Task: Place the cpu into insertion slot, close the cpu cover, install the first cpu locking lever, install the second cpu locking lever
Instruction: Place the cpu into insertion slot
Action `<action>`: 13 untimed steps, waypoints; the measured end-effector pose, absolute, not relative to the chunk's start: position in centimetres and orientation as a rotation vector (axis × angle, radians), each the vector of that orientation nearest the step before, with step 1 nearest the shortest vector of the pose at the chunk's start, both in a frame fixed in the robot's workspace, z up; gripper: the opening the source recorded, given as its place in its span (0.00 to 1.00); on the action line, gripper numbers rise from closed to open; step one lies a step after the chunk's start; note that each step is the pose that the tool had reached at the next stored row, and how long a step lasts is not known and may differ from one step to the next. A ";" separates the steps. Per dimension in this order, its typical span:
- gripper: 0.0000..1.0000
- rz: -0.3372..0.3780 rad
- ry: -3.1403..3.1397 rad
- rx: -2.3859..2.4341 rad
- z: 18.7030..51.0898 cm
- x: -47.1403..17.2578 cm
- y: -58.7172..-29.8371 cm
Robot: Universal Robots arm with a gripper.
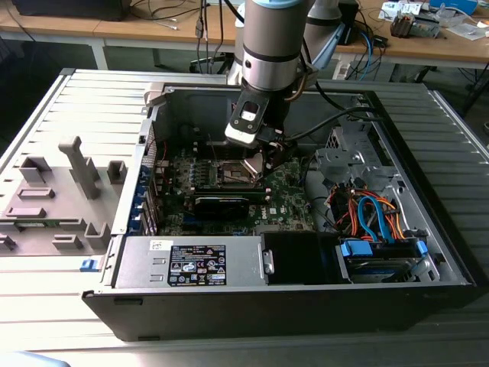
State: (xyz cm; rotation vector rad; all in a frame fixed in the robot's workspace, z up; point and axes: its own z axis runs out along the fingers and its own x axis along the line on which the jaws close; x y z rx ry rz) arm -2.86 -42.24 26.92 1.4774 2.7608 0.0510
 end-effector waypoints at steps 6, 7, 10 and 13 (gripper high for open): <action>0.55 0.051 2.757 1.484 26.9 -2.9 -42.2; 0.55 0.051 2.757 1.485 26.9 -2.9 -42.2; 0.55 0.051 2.755 1.488 26.9 -2.9 -42.2; 0.55 0.051 2.754 1.490 26.9 -2.9 -42.2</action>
